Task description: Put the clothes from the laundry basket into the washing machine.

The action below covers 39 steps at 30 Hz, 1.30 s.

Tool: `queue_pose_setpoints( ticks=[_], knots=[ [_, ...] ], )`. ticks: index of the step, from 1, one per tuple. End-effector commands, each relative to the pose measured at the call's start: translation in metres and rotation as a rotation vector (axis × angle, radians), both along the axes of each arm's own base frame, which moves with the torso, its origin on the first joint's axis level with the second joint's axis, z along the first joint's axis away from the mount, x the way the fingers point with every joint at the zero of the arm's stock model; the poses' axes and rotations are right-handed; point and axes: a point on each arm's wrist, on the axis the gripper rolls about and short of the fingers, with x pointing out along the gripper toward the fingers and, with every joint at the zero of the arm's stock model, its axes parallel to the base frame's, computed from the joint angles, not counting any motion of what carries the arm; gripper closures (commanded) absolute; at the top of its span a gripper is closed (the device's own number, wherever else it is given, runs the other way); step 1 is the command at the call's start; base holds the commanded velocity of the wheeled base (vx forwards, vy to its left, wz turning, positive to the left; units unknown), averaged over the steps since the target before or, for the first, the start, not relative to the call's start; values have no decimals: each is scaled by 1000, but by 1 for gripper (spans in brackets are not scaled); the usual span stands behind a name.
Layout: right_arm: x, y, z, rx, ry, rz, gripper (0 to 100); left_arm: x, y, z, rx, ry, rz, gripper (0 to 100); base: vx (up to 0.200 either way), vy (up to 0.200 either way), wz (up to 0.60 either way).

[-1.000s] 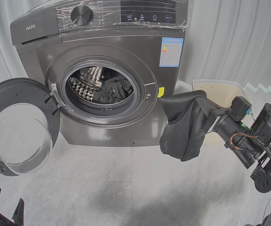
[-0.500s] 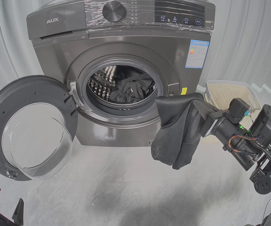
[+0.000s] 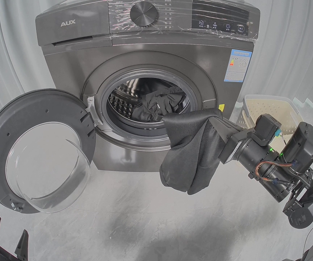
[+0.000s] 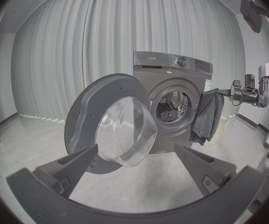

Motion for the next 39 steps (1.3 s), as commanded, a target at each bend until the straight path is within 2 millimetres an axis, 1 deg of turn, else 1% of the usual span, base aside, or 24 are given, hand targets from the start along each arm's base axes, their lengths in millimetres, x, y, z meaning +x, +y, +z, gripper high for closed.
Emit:
queue_pose_setpoints(
  ticks=[1, 2, 4, 8, 10, 11, 12, 13, 14, 16, 17, 19, 22, 24, 27, 28, 30, 34, 39],
  knots=[
    [1, 6, -4, -8, 9, 14, 100, 0, 0, -5, -1, -1, 1, 0, 0, 0, 0],
    [1, 6, -4, -8, 9, 14, 100, 0, 0, -5, -1, -1, 1, 0, 0, 0, 0],
    [1, 14, -5, -6, 13, 33, 100, 0, 0, -5, -11, -1, 5, 0, 0, 0, 0],
    [10, 23, -15, 7, 39, 42, 100, 0, 0, -5, 6, -2, 2, 0, 0, 0, 0],
    [13, 28, -11, 21, 25, 46, 100, 0, 0, -2, -9, -27, 2, 0, 0, 0, 0],
    [13, 31, -9, 26, 20, 53, 100, -2, 0, 5, -17, -63, 6, 0, 0, 0, 0],
    [12, 33, -7, 31, 18, 58, 100, -5, 0, 16, -21, -127, -1, 0, 0, 0, 0],
    [13, 35, -7, 36, 21, 55, 100, -10, 0, 34, -18, -205, -17, 0, 0, 0, 0],
    [16, 36, -6, 42, 19, 51, 100, -12, -1, 43, -10, -222, -42, 0, 0, 0, 0],
    [21, 40, -8, 43, 20, 48, 100, -9, -2, 47, 1, -171, -104, 0, 0, 0, 0],
    [22, 43, -8, 48, 16, 57, 100, -1, -5, 48, 13, -103, -189, 0, 0, 0, 0],
    [22, 46, -4, 59, 4, 72, 100, 8, -7, 50, 14, -32, -304, 0, 0, 0, 0],
    [20, 53, 3, 86, -13, 106, 100, 21, -9, 53, 24, 56, -393, 0, 0, 0, 0],
    [18, 57, 8, 101, -26, 135, 100, 31, -10, 56, 38, 100, -436, 0, 0, 0, 0],
    [20, 59, 12, 114, -39, 141, 100, 48, -11, 60, 35, 150, -500, 0, 0, 0, 0],
    [20, 59, 12, 115, -41, 141, 100, 50, -11, 61, 35, 154, -505, 0, 0, 0, 0],
    [21, 60, 12, 115, -41, 139, 100, 67, -12, 64, 27, 198, -553, 0, 0, 0, 0],
    [24, 62, 11, 115, -40, 138, 100, 91, -18, 66, 23, 248, -623, 0, 0, 0, 0],
    [27, 62, 10, 117, -41, 127, 100, 112, -26, 68, 21, 293, -690, 0, 0, 0, 0]
  ],
)
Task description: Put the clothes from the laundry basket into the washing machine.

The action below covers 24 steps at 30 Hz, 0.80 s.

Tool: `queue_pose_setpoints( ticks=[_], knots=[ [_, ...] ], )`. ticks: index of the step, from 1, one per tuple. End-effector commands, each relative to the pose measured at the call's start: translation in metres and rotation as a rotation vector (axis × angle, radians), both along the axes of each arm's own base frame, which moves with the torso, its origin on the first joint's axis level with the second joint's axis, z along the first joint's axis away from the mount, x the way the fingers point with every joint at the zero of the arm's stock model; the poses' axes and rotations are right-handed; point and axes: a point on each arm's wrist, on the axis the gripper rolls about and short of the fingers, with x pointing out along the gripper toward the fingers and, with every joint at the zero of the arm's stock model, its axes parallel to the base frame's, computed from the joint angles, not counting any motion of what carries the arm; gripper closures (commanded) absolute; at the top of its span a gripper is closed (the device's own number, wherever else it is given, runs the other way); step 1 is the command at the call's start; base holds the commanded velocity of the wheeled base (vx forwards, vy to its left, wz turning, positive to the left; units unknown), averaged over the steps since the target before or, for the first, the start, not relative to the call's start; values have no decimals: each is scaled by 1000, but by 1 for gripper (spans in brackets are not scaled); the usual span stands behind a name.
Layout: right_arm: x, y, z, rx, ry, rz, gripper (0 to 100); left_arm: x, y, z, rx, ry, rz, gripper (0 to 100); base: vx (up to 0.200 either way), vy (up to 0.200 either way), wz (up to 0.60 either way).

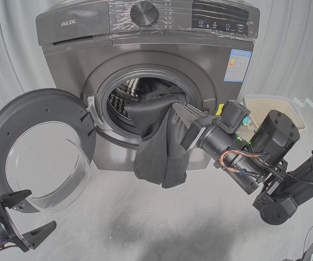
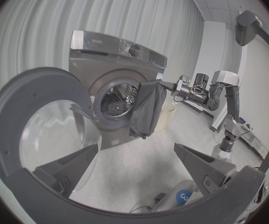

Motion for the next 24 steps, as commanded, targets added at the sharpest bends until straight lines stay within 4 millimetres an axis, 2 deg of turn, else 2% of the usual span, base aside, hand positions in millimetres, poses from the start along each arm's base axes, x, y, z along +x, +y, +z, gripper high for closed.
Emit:
queue_pose_setpoints(
  ticks=[1, 4, 7, 9, 10, 24],
  knots=[
    [4, 3, -1, 4, -1, -4, 100, 45, -15, -4, 21, 166, -123, 0, 0, 0, 0],
    [4, 3, -2, 3, 0, -4, 100, 57, -18, -8, 29, 212, -138, 0, 0, 0, 0],
    [2, 4, -3, 1, 3, 1, 100, 77, -24, -12, 36, 250, -152, 0, 0, 0, 0],
    [1, 5, -3, 2, 2, 2, 100, 82, -26, -14, 36, 256, -156, 0, 0, 0, 0],
    [1, 5, -3, 2, 2, 2, 100, 93, -30, -16, 36, 268, -167, 0, 0, 0, 0],
    [0, 7, -4, 3, 1, 11, 100, 139, -54, -24, 46, 280, -207, 0, 0, 0, 0]
  ],
)
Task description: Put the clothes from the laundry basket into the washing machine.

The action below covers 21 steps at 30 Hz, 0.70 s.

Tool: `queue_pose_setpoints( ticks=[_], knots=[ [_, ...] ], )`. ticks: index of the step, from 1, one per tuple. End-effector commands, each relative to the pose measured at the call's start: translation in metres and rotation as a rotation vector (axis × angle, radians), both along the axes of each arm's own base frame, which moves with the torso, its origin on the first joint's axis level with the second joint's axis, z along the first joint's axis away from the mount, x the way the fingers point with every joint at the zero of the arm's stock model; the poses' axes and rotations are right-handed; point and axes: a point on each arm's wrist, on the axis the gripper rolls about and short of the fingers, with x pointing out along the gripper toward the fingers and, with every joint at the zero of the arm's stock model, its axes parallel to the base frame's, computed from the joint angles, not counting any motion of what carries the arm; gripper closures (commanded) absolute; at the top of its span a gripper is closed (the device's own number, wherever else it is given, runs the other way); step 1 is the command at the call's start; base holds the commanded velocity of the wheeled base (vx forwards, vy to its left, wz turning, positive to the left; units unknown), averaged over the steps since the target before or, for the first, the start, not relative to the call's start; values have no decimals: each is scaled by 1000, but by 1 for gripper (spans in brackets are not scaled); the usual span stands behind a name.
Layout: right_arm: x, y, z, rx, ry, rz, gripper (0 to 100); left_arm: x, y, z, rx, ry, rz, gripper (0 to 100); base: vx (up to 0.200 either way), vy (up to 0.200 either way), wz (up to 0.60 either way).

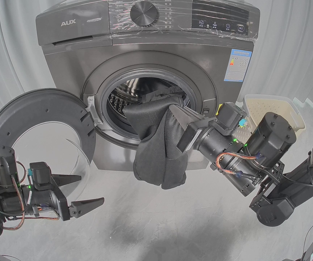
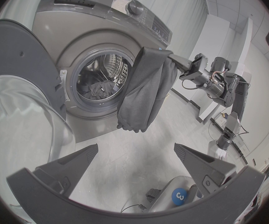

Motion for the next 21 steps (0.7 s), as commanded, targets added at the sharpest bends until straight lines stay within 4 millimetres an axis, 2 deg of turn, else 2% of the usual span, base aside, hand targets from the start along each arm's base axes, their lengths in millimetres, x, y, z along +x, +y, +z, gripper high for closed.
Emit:
queue_pose_setpoints(
  ticks=[1, 11, 21],
  knots=[
    [-2, 3, 0, 1, -1, 10, 100, 17, -11, -11, 19, 51, -16, 0, 0, 0, 0],
    [-4, 5, 1, 2, -4, 17, 100, 44, -31, -22, 10, 79, -34, 0, 0, 0, 0],
    [-6, 8, 0, -1, 0, 25, 100, 69, -43, -45, 4, 87, -39, 0, 0, 0, 0]
  ],
)
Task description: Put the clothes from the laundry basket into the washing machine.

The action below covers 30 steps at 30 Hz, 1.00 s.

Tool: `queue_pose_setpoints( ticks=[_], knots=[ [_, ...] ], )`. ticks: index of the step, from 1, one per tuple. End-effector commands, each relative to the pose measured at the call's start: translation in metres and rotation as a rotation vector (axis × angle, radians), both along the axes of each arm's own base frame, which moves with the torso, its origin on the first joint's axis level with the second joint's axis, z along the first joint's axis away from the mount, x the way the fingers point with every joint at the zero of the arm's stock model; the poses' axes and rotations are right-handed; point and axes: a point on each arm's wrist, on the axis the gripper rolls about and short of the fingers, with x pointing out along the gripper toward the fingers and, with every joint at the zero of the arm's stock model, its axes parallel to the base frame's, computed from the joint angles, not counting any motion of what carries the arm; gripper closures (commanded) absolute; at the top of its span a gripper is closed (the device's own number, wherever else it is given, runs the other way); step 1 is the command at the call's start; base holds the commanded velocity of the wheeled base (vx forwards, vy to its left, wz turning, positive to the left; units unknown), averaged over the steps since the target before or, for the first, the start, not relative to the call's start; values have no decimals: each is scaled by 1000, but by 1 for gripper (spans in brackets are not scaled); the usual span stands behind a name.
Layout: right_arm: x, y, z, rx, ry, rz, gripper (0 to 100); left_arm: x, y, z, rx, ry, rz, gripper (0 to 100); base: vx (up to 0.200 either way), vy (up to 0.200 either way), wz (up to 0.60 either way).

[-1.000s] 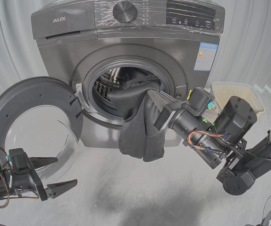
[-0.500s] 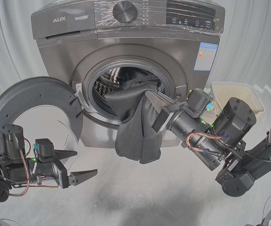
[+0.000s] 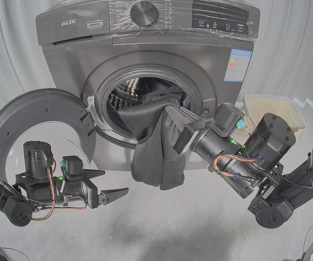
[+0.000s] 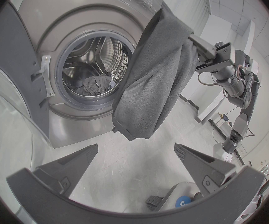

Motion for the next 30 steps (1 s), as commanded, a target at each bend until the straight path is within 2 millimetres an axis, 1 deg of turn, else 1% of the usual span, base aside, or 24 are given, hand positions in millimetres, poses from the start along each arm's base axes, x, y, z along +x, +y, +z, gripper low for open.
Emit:
queue_pose_setpoints(
  ticks=[1, 9, 12, 16, 17, 23, 30],
  knots=[
    [-3, 3, -1, -4, 4, 10, 100, 12, -8, -21, 15, 51, -9, 0, 0, 0, 0],
    [-6, 7, -5, -14, 13, 24, 100, 26, -14, -39, -3, 53, -5, 0, 0, 0, 0],
    [-5, 8, -8, -21, 19, 24, 100, 28, -16, -42, -5, 45, -9, 0, 0, 0, 0],
    [-3, 11, -14, -35, 30, 25, 100, 35, -23, -42, -20, 13, -23, 0, 0, 0, 0],
    [-3, 12, -15, -37, 30, 26, 100, 39, -26, -44, -24, 3, -28, 0, 0, 0, 0],
    [-6, 14, -16, -36, 29, 33, 100, 51, -31, -53, -25, -5, -24, 0, 0, 0, 0],
    [-6, 13, -16, -36, 29, 33, 100, 64, -33, -58, -24, -14, -5, 0, 0, 0, 0]
  ],
)
